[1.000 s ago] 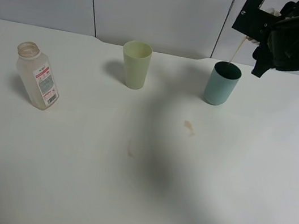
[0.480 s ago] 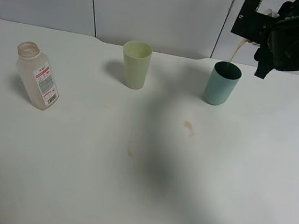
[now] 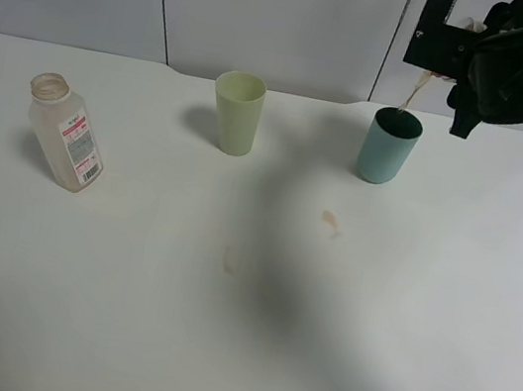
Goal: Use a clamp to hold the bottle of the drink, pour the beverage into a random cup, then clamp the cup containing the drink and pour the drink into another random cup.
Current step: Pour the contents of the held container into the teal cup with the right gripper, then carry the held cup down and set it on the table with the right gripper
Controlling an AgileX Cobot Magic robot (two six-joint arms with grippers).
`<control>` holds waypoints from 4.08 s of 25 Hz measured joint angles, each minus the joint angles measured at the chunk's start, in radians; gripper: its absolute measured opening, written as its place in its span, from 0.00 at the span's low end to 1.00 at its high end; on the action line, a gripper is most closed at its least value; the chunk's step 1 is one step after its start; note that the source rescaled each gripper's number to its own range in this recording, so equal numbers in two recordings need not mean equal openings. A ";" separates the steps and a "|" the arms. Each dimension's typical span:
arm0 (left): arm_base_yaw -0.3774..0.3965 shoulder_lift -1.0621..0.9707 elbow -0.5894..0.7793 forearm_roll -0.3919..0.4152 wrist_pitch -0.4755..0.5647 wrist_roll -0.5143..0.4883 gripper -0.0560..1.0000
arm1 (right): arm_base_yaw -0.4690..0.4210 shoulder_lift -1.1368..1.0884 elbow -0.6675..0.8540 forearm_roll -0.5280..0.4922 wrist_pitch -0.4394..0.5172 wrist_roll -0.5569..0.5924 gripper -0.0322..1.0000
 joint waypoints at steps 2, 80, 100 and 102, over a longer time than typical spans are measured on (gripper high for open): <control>0.000 0.000 0.000 0.000 0.000 0.000 1.00 | 0.000 0.000 0.000 0.000 0.000 -0.024 0.03; 0.000 0.000 0.000 0.001 0.000 0.000 1.00 | 0.082 -0.168 -0.002 0.513 -0.539 0.483 0.03; 0.000 0.000 0.000 0.000 0.000 0.000 1.00 | 0.264 -0.171 0.293 1.775 -1.257 -0.940 0.03; 0.000 0.000 0.000 0.000 0.000 0.000 1.00 | 0.266 -0.159 0.343 1.763 -1.331 -0.901 0.03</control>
